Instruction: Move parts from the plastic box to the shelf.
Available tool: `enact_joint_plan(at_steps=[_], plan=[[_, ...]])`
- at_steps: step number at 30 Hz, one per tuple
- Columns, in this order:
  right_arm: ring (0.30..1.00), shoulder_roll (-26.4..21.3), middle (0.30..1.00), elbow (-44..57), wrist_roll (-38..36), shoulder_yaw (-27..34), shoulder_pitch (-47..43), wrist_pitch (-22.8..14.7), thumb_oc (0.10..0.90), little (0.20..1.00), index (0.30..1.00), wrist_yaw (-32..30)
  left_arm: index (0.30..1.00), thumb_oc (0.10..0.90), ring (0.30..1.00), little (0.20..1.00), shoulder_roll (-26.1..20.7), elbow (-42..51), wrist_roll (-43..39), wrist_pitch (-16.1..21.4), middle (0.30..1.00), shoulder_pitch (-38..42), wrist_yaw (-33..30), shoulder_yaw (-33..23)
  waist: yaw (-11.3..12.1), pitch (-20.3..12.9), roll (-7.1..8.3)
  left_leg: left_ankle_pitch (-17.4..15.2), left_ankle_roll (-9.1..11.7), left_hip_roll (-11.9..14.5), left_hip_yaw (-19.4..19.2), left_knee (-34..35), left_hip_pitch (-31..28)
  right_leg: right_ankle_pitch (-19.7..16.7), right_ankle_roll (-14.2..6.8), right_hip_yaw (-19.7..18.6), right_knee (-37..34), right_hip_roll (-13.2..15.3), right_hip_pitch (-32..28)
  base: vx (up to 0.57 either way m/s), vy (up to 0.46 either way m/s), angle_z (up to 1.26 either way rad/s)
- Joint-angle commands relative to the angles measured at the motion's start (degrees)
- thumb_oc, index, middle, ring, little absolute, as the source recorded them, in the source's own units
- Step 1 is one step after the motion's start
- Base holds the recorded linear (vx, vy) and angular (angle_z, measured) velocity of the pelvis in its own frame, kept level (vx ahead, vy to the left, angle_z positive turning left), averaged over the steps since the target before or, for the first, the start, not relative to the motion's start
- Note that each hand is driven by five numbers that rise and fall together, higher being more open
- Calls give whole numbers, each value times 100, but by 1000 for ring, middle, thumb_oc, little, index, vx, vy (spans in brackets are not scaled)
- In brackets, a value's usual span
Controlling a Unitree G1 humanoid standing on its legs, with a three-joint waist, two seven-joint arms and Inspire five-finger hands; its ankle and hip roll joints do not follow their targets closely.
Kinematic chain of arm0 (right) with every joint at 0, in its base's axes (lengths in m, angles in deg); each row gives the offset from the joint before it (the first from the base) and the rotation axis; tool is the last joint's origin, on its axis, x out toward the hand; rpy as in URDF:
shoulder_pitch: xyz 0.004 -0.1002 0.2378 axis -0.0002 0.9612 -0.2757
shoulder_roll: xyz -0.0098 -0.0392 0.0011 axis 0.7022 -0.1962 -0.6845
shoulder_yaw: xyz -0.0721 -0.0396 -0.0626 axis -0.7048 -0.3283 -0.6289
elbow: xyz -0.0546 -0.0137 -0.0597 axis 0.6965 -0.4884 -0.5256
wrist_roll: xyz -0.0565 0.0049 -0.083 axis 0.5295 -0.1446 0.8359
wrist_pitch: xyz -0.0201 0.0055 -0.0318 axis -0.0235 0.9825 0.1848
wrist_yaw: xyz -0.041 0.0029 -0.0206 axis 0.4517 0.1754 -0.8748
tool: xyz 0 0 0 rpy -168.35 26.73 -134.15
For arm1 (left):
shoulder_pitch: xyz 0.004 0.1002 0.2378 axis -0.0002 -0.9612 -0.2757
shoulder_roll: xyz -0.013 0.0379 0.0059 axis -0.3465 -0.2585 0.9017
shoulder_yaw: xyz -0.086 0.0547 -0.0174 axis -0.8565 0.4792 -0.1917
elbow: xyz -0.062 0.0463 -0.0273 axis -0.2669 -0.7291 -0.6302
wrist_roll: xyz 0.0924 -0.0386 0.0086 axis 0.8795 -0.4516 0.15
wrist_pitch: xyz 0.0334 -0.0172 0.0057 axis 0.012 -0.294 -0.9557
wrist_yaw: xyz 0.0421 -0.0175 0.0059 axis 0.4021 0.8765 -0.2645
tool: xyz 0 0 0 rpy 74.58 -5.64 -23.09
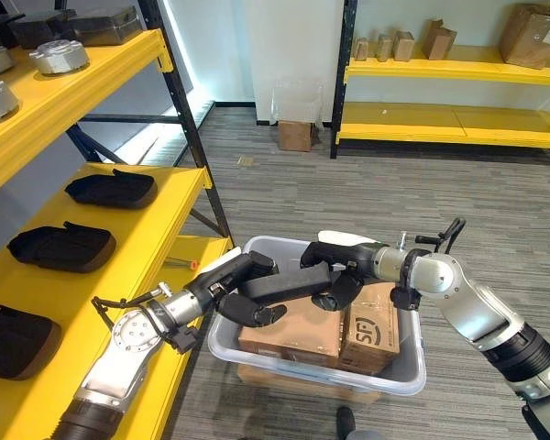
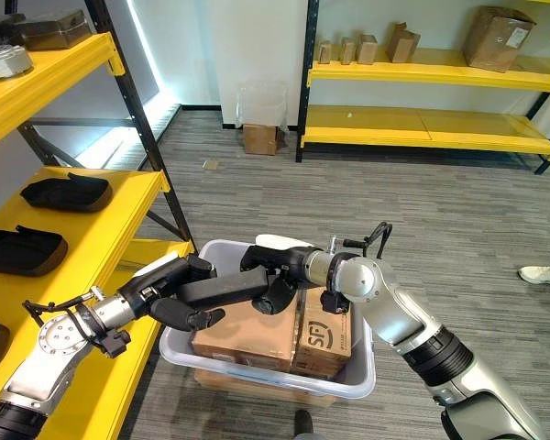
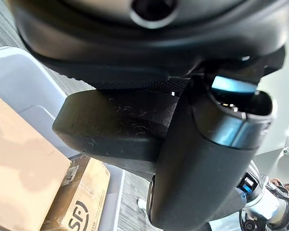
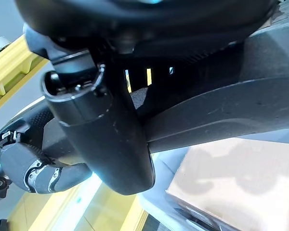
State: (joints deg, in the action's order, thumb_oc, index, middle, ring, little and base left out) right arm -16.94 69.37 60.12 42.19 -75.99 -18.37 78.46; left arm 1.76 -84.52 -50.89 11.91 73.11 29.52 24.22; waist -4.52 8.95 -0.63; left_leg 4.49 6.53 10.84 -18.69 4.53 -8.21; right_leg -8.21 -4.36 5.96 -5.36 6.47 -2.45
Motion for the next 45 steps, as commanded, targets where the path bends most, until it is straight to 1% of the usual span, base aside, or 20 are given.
enact_joint_plan(at_steps=[1, 9, 10, 11, 15, 16, 18, 20, 21, 22, 23, 25, 26, 29, 36, 37, 38, 40, 43, 45], plan=[[300, 616, 300, 573, -423, 556, -1044, -736, 400, 300, 300, -732, 300, 400, 300, 300, 347, 156, -453, 556, 300, 591, -134, 301, 1, -454, 3, -346, 38, 347, 271, 47, -87, 506, -461, 184, 36, 528, -289, 0, 0, 0], [300, 685, 300, 547, -677, 555, -1026, -626, 400, 300, 300, -696, 300, 400, 300, 300, 408, 208, -530, 505, 300, 614, -48, 222, 11, -457, 19, -345, 39, 343, 294, 47, -92, 506, -450, 189, 36, 519, -306, 0, 0, 0], [797, 704, 797, 542, -791, 541, -1029, -582, 755, 797, 797, -694, 300, 400, 300, 300, 412, 214, -541, 481, 300, 629, -50, 216, 13, -458, 19, -346, 36, 344, 291, 47, -93, 507, -450, 192, 36, 520, -308, 0, 0, 0], [1000, 724, 1000, 572, -901, 535, -1007, -515, 900, 1000, 1000, -705, 300, 400, 300, 300, 426, 209, -533, 491, 300, 634, -58, 212, 12, -455, 20, -347, 36, 344, 291, 47, -95, 508, -444, 191, 36, 516, -309, 0, 0, 0], [1000, 836, 1000, 552, -1592, 470, -900, -179, 900, 1000, 1000, -729, 300, 400, 300, 300, 442, 199, -519, 489, 300, 643, -37, 217, 15, -442, 26, -345, 32, 340, 298, 47, -105, 507, -442, 189, 36, 513, -322, 0, 0, 0], [1000, 931, 1000, 493, -2006, 433, -827, -211, 900, 1000, 1000, -1161, 300, 400, 300, 300, 445, 175, -531, 480, 300, 662, -49, 249, 18, -434, 26, -338, 30, 340, 306, 47, -103, 504, -444, 197, 36, 517, -327, 0, 0, 0], [1000, 1027, 1000, 370, -2377, 503, -826, -482, 900, 1000, 1000, -1629, 300, 400, 300, 300, 452, 135, -528, 485, 300, 675, -45, 273, 14, -447, 22, -331, 25, 338, 313, 47, -107, 501, -445, 189, 36, 517, -330, 0, 0, 0], [1000, 1117, 1000, 287, -2749, 670, -914, -540, 900, 1000, 1000, -1888, 300, 400, 300, 300, 441, 113, -553, 487, 300, 693, -65, 295, 14, -464, 17, -327, 30, 343, 319, 47, -106, 501, -446, 191, 36, 520, -334, 0, 0, 0], [1000, 1188, 1000, 415, -2959, 928, -983, -229, 900, 1000, 1000, -1844, 300, 400, 300, 300, 447, 46, -588, 536, 300, 702, -45, 283, 8, -479, 4, -343, 29, 344, 329, 47, -106, 509, -445, 197, 36, 521, -335, 0, 0, 0], [1000, 1171, 1000, 525, -3155, 1000, -978, -60, 900, 1000, 1000, -1911, 300, 400, 300, 300, 452, 21, -595, 557, 300, 686, -27, 269, 0, -478, 2, -347, 20, 343, 321, 47, -109, 512, -441, 183, 36, 518, -336, 0, 0, 0], [1000, 1152, 1000, 656, -3443, 1073, -942, 24, 900, 1000, 1000, -2103, 300, 400, 300, 300, 460, 17, -588, 564, 300, 661, -38, 253, -13, -477, -1, -350, 27, 347, 306, 47, -116, 509, -445, 175, 36, 517, -335, 0, 0, 0], [1000, 1094, 1000, 766, -3893, 1271, -891, 234, 900, 1000, 1000, -2179, 300, 400, 300, 300, 424, 27, -617, 571, 300, 582, -6, 186, -32, -483, 4, -349, 29, 345, 294, 47, -123, 502, -450, 158, 36, 518, -336, 0, 0, 0], [1000, 1074, 1000, 764, -4331, 1397, -884, 289, 900, 1000, 1000, -2260, 300, 400, 300, 300, 376, 6, -666, 603, 300, 560, -16, 174, -48, -489, 8, -346, 33, 343, 286, 47, -120, 495, -454, 150, 36, 514, -328, 0, 0, 0], [1000, 1046, 1000, 758, -4974, 1602, -731, 105, 900, 1000, 1000, -2371, 300, 400, 300, 300, 333, -83, -684, 712, 300, 529, 13, 147, -86, -493, 12, -337, 30, 360, 238, 47, -124, 498, -446, 131, 36, 508, -324, 0, 0, 0], [1000, 1061, 1000, 698, -5591, 2079, -358, -226, 900, 1000, 1000, -2255, 300, 400, 300, 300, 250, -115, -782, 742, 300, 461, 22, 34, -144, -506, 8, -343, 24, 366, 216, 47, -145, 490, -451, 91, 36, 501, -330, 1, 0, -3], [1000, 1079, 1000, 700, -5734, 2242, -208, -394, 900, 1000, 1000, -2239, 300, 400, 300, 300, 234, -114, -790, 748, 300, 419, -6, -16, -160, -509, 3, -340, 26, 370, 212, 47, -141, 485, -453, 81, 36, 500, -324, 12, 15, -17], [1000, 1064, 1000, 711, -5710, 2478, 5, -811, 900, 1000, 1000, -2059, 300, 400, 300, 300, 229, -144, -789, 779, 300, 356, -62, -80, -182, -509, -6, -343, 21, 373, 202, 47, -142, 482, -456, 58, 36, 496, -318, 14, 16, -11], [1000, 1060, 1000, 747, -6031, 2729, 204, -1046, 900, 1000, 1000, -2116, 300, 400, 300, 300, 213, -116, -775, 793, 300, 265, -127, -160, -205, -504, -8, -347, 19, 379, 189, 47, -146, 483, -460, 54, 36, 498, -319, 7, 7, -2], [1000, 1243, 1000, 725, -6405, 3165, 569, -1331, 900, 1000, 1000, -2130, 300, 400, 300, 300, 210, -125, -781, 849, 300, 164, -103, -310, -220, -508, -24, -354, 14, 376, 186, 47, -148, 477, -470, 60, 36, 500, -322, 0, 0, 0], [1000, 1315, 1000, 684, -6478, 3330, 700, -1422, 900, 1000, 1000, -2105, 300, 400, 300, 300, 215, -66, -771, 833, 300, 114, -123, -368, -219, -509, -29, -360, 9, 374, 197, 47, -146, 481, -474, 64, 36, 502, -324, 0, 0, 0]])
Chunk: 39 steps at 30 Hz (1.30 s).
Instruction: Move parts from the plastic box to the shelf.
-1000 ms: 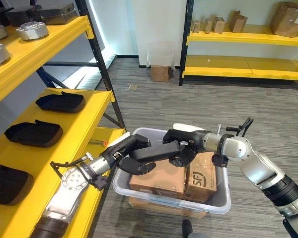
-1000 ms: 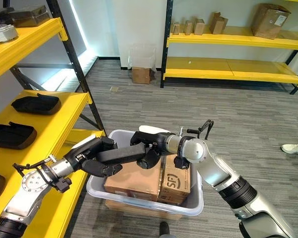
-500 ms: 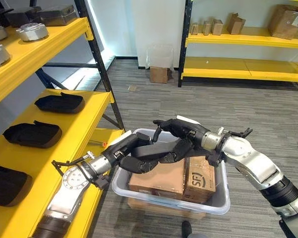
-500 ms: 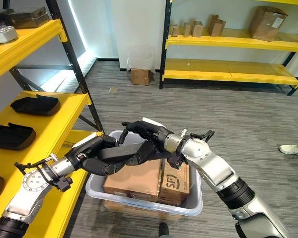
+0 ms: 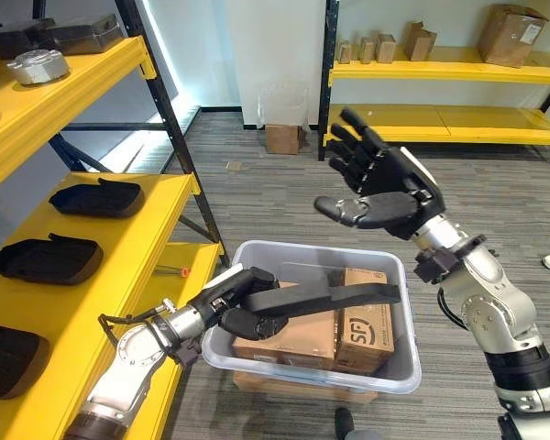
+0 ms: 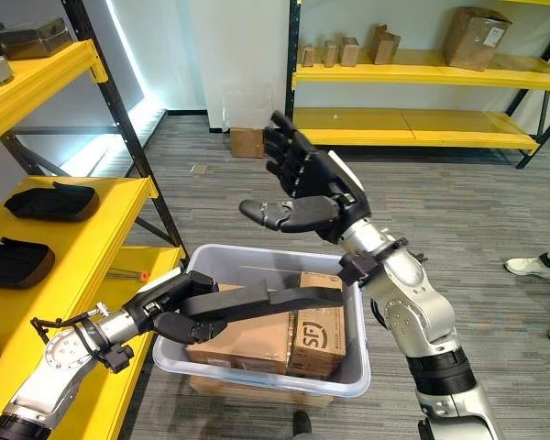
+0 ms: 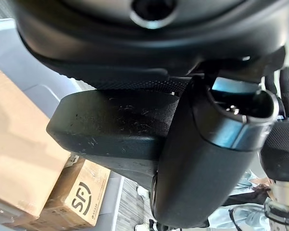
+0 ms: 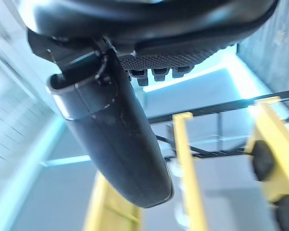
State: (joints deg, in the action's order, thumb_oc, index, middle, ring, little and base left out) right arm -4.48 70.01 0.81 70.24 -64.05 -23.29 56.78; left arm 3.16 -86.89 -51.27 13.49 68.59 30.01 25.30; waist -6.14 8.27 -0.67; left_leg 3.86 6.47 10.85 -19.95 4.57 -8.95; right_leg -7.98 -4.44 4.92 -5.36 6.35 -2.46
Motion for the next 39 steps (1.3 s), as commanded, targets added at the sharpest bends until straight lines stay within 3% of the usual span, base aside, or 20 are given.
enact_joint_plan(at_steps=[1, 8, 12, 20, 27, 31, 34, 36, 39], plan=[[1000, 118, 1000, 574, -508, 624, -430, -1022, 900, 1000, 1000, -25, 300, 400, 300, 300, 64, 186, -743, 674, 300, 552, -186, -496, -56, -441, -30, -299, 12, 372, 326, 43, -67, 460, -467, 174, 36, 515, -325, 0, 0, 0], [1000, 359, 1000, 297, -700, 1355, 390, -1634, 900, 1000, 1000, -413, 300, 400, 300, 300, -3, 353, -726, 770, 300, 285, -341, -795, -106, -420, -63, -314, -21, 357, 322, 43, -58, 467, -475, 184, 36, 530, -333, 0, 0, 0], [1000, 626, 1000, 93, -845, 1590, 820, -1543, 900, 1000, 1000, -301, 300, 400, 300, 300, -33, 456, -599, 918, 300, 106, -563, -1111, -159, -395, -84, -292, -19, 345, 305, 43, -62, 459, -483, 192, 36, 545, -326, 0, 0, 0], [1000, 844, 1000, 55, -717, 1378, 1380, -1497, 900, 1000, 1000, -299, 300, 400, 300, 300, -104, 582, -649, 1187, 300, 11, -933, -1631, -239, -346, -89, -245, -18, 318, 280, 43, -57, 452, -477, 209, 36, 566, -340, -14, -31, 0], [1000, 676, 1000, -246, -403, 898, 1313, -1533, 900, 1000, 1000, -218, 300, 400, 300, 300, -25, 876, -639, 1043, 300, 223, -991, -1551, -108, -241, -87, -279, -42, 202, 591, -152, 53, 697, -296, 174, 299, 433, -377, -65, -129, 6], [1000, 512, 1000, -412, -287, 794, 1099, -1601, 900, 1000, 1000, -306, 300, 400, 300, 300, 78, 988, -620, 1026, 300, 286, -1089, -1380, 11, -80, -161, -265, -5, 232, 866, -496, 334, 971, -134, 202, 712, 357, -282, -125, -77, 8], [1000, 431, 1000, -466, 17, 746, 1009, -1548, 900, 1000, 1000, -481, 300, 400, 300, 300, 125, 1029, -190, 1134, 300, 318, -1402, -1315, 68, 26, -220, -236, -10, 237, 998, -679, 489, 1194, -22, 259, 1064, 291, -195, -111, -63, 23], [1000, 290, 1000, -547, 169, 769, 924, -1475, 900, 1000, 1000, -1005, 300, 400, 300, 300, 44, 1051, -193, 1138, 300, 311, -1872, -1337, 142, 157, -295, -211, -31, 241, 1144, -896, 660, 1478, 120, 321, 1525, 212, -30, -149, -135, 29], [1000, 248, 1000, -681, 164, 770, 800, -1485, 900, 1000, 1000, -989, 300, 400, 300, 300, 44, 1063, -46, 1192, 300, 199, -2116, -1533, 251, 290, -342, -128, -5, 297, 1309, -1133, 890, 1681, 255, 432, 1860, 145, 114, -93, -133, 17]])
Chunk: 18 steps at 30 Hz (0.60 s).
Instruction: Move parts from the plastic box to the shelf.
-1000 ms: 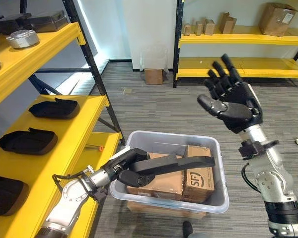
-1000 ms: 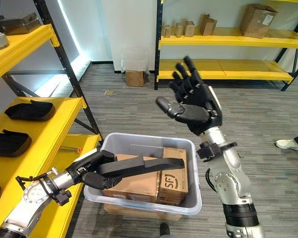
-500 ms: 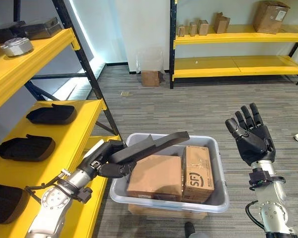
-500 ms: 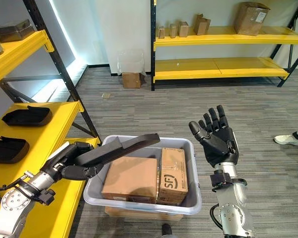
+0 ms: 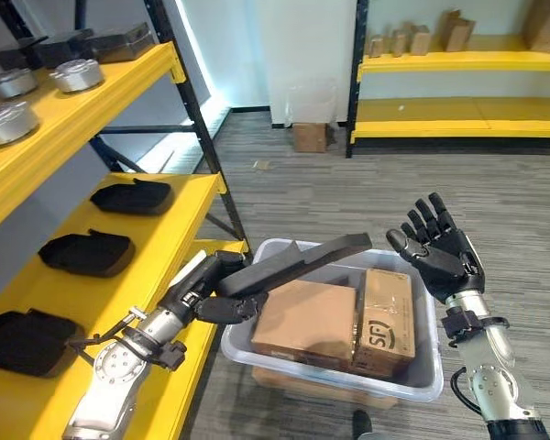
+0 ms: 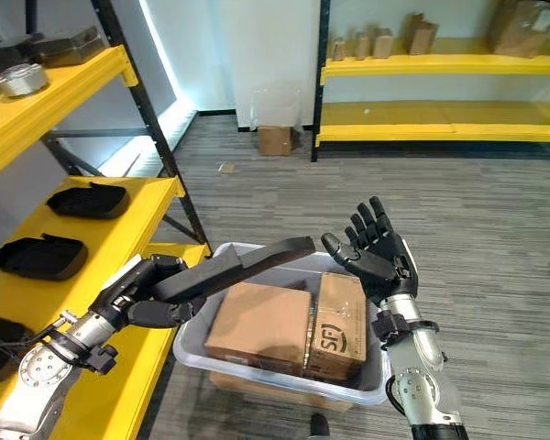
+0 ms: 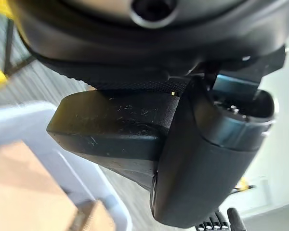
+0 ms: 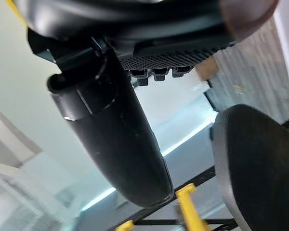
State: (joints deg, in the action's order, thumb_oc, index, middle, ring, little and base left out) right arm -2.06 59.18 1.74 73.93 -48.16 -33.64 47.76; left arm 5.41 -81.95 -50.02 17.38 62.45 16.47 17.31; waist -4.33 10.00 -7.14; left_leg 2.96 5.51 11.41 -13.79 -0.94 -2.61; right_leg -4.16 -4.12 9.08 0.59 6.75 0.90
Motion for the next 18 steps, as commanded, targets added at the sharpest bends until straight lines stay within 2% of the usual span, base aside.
enact_joint_plan(at_steps=[1, 2, 3, 4, 5, 6, 7, 8, 12, 15, 16, 17, 18], plan=[[1000, -10, 1000, 337, 272, 314, -966, -420, 900, 1000, 1000, -171, 300, 400, 300, 300, -155, 583, -55, 878, 300, 690, -939, -774, 172, 207, 269, 275, 187, 373, 812, -564, 333, 1364, 300, 113, 1375, 54, -162, -107, -98, 17], [1000, -76, 1000, 316, 320, 238, -1061, -418, 900, 1000, 1000, -202, 300, 400, 300, 300, -128, 615, -9, 963, 300, 597, -1025, -793, 229, 240, 252, 519, 245, 482, 846, -495, 352, 1385, 329, 184, 1398, 37, -136, -144, -77, 16], [1000, -79, 1000, 277, 490, 172, -1197, -382, 900, 1000, 1000, -271, 300, 400, 300, 300, -43, 660, -13, 1109, 300, 489, -1093, -823, 280, 282, 242, 952, 337, 682, 804, -382, 419, 1377, 355, 318, 1379, 41, -149, -120, -24, 10], [1000, -76, 1000, 263, 587, 162, -1186, -360, 900, 1000, 1000, -303, 300, 400, 300, 300, 15, 670, -73, 1156, 300, 484, -1050, -853, 263, 315, 281, 1231, 391, 817, 583, -465, 519, 1309, 355, 451, 1268, 97, -236, -124, -50, 8], [1000, -77, 1000, 278, 582, 160, -1135, -379, 900, 1000, 1000, -370, 300, 400, 300, 300, 62, 643, -90, 1204, 300, 512, -981, -859, 192, 342, 335, 1252, 423, 862, 212, -596, 522, 1259, 347, 631, 1127, 162, -367, -110, -76, 4], [1000, -72, 1000, 295, 565, 165, -1104, -401, 900, 1000, 1000, -392, 300, 400, 300, 300, 76, 623, -86, 1228, 300, 533, -958, -858, 164, 342, 343, 1266, 423, 886, 38, -633, 530, 1200, 347, 709, 1048, 169, -395, -133, -103, 35], [1000, -50, 1000, 347, 490, 180, -1006, -414, 900, 1000, 1000, -394, 300, 400, 300, 300, 91, 575, -55, 1259, 300, 571, -953, -844, 105, 329, 369, 1241, 428, 911, -271, -700, 512, 1122, 334, 857, 904, 187, -466, -208, -164, 115], [1000, -36, 1000, 436, 478, 239, -774, -502, 900, 1000, 1000, -363, 300, 400, 300, 300, 90, 578, -23, 1298, 300, 604, -945, -809, 11, 303, 444, 1085, 421, 878, -799, -889, 366, 1025, 318, 1196, 689, 217, -579, -210, -177, 137], [1000, 103, 1000, 377, 590, 271, -498, -778, 900, 1000, 1000, -177, 300, 400, 300, 300, -41, 626, -120, 1399, 300, 552, -948, -854, -24, 190, 575, 750, 502, 771, -1277, -1519, 95, 862, 265, 1611, 225, 204, -788, -152, -110, 105], [1000, 161, 1000, 263, 549, 291, -465, -828, 900, 1000, 1000, -52, 300, 400, 300, 300, -198, 601, -270, 1324, 300, 699, -902, -862, -14, 26, 667, 621, 539, 772, -1535, -2054, -67, 691, 303, 1875, -97, 173, -844, -164, 3, 53], [1000, 196, 1000, 274, 576, 269, -429, -827, 900, 1000, 1000, -27, 300, 400, 300, 300, -236, 584, -332, 1272, 300, 803, -875, -834, -14, -61, 668, 489, 513, 666, -1577, -2203, -162, 628, 338, 1950, -206, 123, -825, -336, 267, 84], [1000, 237, 1000, 320, 618, 277, -371, -832, 900, 1000, 1000, -38, 300, 400, 300, 300, -192, 555, -297, 1279, 300, 827, -833, -784, -71, -155, 547, 230, 369, 457, -1578, -1629, -384, 510, 240, 2001, -167, 113, -644, -327, 444, 113], [1000, 281, 1000, 375, 636, 291, -349, -845, 900, 1000, 1000, -43, 300, 400, 300, 300, -197, 596, -336, 1273, 300, 793, -809, -794, -112, -193, 503, 128, 268, 348, -1677, -1138, -565, 416, 146, 2039, -105, 193, -537, -259, 493, 123]])
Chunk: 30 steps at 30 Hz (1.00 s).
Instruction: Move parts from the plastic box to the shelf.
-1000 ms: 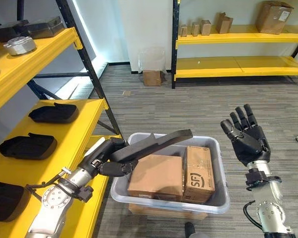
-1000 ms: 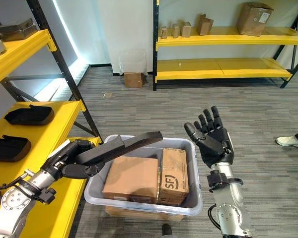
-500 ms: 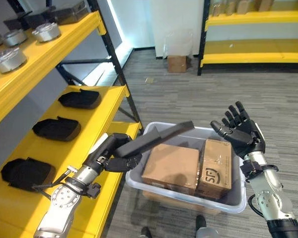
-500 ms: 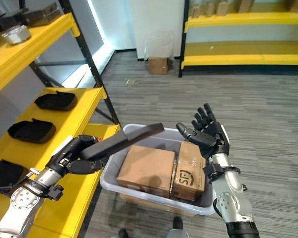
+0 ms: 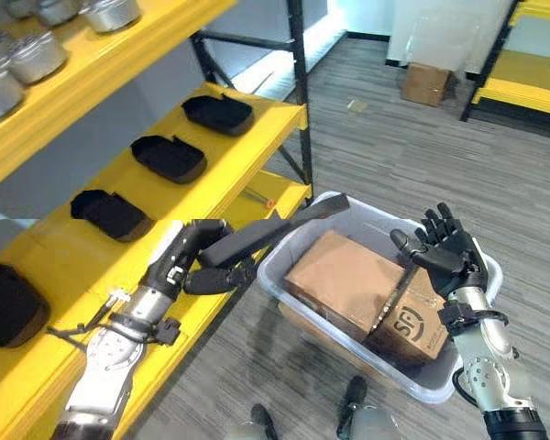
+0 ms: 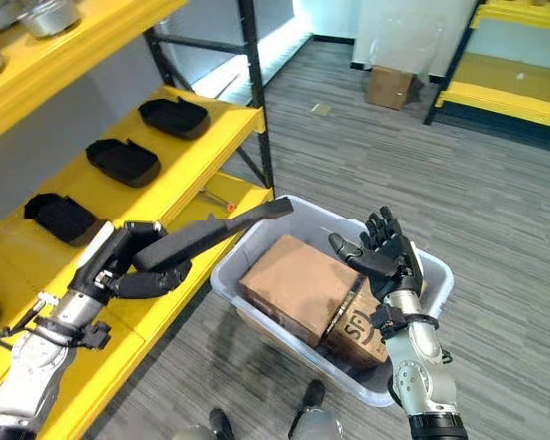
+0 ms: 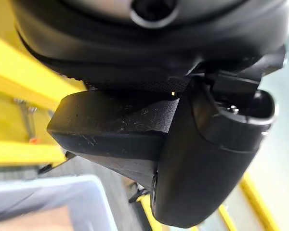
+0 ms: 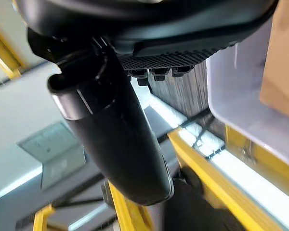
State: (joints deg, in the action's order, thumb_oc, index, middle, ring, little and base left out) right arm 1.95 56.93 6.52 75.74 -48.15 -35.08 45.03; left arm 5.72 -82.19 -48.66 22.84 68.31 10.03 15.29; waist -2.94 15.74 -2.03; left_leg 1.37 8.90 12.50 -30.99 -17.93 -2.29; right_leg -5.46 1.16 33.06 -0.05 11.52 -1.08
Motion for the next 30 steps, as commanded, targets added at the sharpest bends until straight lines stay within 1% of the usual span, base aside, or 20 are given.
enact_joint_plan(at_steps=[1, 3, 5, 7, 10, 13, 14, 16, 19, 23, 30], plan=[[1000, -90, 1000, 652, 173, 116, -335, -685, 900, 1000, 1000, 168, 300, 400, 300, 300, -226, 642, -506, 717, 300, 202, -129, -590, -261, -783, -22, 228, -124, 168, 29, 837, -672, 486, -441, -362, -4, -238, -265, -155, 342, 100], [1000, -64, 1000, 693, 161, 111, -341, -628, 900, 1000, 1000, 87, 300, 400, 300, 300, -212, 650, -536, 712, 300, 199, -80, -574, -259, -801, -27, 171, -171, 72, 58, 1095, -734, 406, -515, -375, -4, -190, -214, -103, 223, 65], [1000, -6, 1000, 631, 162, 86, -410, -573, 900, 1000, 1000, -54, 300, 400, 300, 300, -166, 720, -580, 766, 300, 97, 34, -544, -151, -832, -10, -11, -278, -132, 169, 1568, -820, 154, -752, -374, -35, -7, -110, -127, 269, 54], [1000, 58, 1000, 538, 151, 23, -499, -506, 900, 1000, 1000, -53, 300, 400, 300, 300, -174, 793, -477, 811, 300, -16, -28, -567, -31, -836, 11, -124, -300, -197, 124, 1760, -867, 40, -885, -224, -60, 121, -117, -106, 178, 69], [1000, 88, 1000, 451, 149, -105, -570, -556, 900, 1000, 1000, -101, 300, 400, 300, 300, -268, 844, -363, 833, 300, -129, -153, -664, 144, -877, 71, -218, -361, -304, 157, 1905, -880, -136, -1036, -54, -223, 239, -193, -82, 101, 31], [1000, 96, 1000, 474, 153, -141, -582, -531, 900, 1000, 1000, -80, 300, 400, 300, 300, -306, 848, -456, 843, 300, -191, -142, -743, 218, -890, 99, -256, -383, -340, 181, 1937, -863, -208, -1090, 5, -287, 277, -215, -59, 60, 39], [1000, 102, 1000, 494, 181, -193, -610, -481, 900, 1000, 1000, -88, 300, 400, 300, 300, -343, 867, -511, 853, 300, -250, -149, -826, 280, -900, 121, -268, -400, -369, 204, 1959, -849, -278, -1133, 63, -364, 305, -249, -92, 100, 34], [1000, 120, 1000, 504, 223, -264, -651, -411, 900, 1000, 1000, -161, 300, 400, 300, 300, -329, 845, -533, 977, 300, -353, -171, -931, 389, -896, 151, -284, -427, -426, 275, 1987, -838, -360, -1189, 108, -422, 339, -277, -91, 117, 12], [1000, 144, 1000, 503, 254, -299, -649, -361, 900, 1000, 1000, -157, 300, 400, 300, 300, -280, 855, -533, 1050, 300, -417, -276, -1001, 452, -890, 162, -263, -437, -458, 317, 2029, -830, -422, -1223, 147, -428, 374, -273, -53, 89, 18], [1000, 164, 1000, 535, 343, -399, -721, -268, 900, 1000, 1000, -260, 300, 400, 300, 300, -266, 882, -512, 973, 300, -433, -245, -1014, 566, -873, 178, -267, -469, -553, 421, 2126, -812, -558, -1292, 240, -425, 458, -235, -66, 100, 5], [1000, 185, 1000, 581, 483, -469, -711, -275, 900, 1000, 1000, -341, 300, 400, 300, 300, -305, 866, -673, 973, 300, -387, -34, -964, 631, -825, 194, -322, -537, -724, 548, 2215, -810, -872, -1483, 272, -433, 692, -104, -63, 113, 12]])
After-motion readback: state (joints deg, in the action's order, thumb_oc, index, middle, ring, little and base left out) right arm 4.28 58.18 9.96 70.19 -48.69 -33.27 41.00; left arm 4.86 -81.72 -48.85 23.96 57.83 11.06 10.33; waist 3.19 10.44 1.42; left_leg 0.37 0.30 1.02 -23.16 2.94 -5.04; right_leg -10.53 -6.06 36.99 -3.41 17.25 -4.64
